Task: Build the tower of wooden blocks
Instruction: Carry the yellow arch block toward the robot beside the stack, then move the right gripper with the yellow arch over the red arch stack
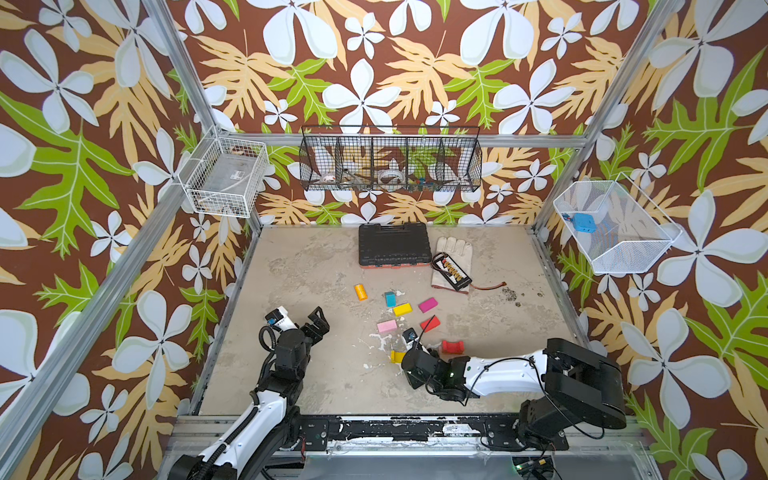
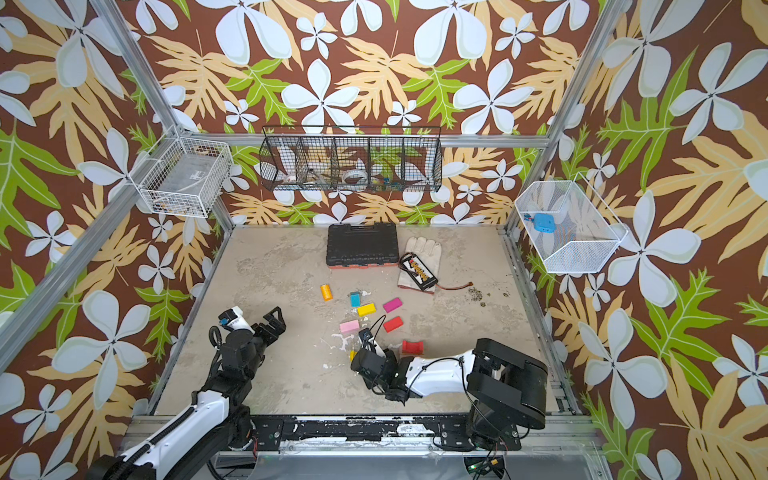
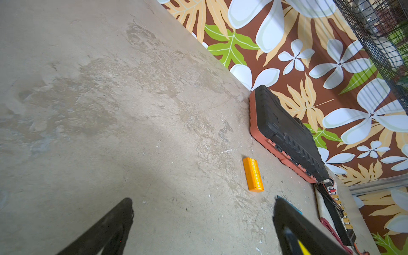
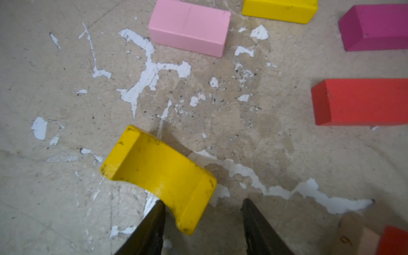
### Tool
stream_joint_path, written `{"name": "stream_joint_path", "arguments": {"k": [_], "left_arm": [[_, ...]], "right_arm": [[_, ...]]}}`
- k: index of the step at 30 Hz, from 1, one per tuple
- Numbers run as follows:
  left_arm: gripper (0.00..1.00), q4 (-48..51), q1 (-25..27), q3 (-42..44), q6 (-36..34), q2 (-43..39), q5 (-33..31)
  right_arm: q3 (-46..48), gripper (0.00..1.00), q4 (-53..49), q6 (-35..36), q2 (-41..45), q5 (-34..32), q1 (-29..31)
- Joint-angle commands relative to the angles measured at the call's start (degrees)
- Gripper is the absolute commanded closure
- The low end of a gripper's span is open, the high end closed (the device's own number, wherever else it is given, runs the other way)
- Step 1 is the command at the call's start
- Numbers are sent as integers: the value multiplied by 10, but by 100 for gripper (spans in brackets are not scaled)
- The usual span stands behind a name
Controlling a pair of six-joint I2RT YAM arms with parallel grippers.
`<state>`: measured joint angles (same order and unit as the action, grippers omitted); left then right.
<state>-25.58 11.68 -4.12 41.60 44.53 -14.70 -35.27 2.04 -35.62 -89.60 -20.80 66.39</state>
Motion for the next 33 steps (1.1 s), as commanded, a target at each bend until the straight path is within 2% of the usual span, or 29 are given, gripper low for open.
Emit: {"name": "stream_joint_path", "arguments": {"k": [1, 3, 7, 10, 26, 33], "left_arm": [[0, -13, 0, -3, -2, 0, 0], [0, -14, 0, -3, -3, -1, 3], [0, -16, -1, 0, -3, -6, 3], [0, -17, 0, -1, -3, -4, 2], [0, -19, -1, -3, -6, 2, 11], [0, -20, -1, -1, -5, 1, 11]], "right_arm": [[2, 47, -33, -10, 7, -4, -1], [5, 50, -26, -10, 19, 0, 1], [14, 42, -11, -23, 55, 16, 8], [-3, 41, -24, -34, 55, 17, 8], [-30, 44, -35, -75, 17, 0, 5], [-30, 49, -35, -88, 0, 0, 1]]}}
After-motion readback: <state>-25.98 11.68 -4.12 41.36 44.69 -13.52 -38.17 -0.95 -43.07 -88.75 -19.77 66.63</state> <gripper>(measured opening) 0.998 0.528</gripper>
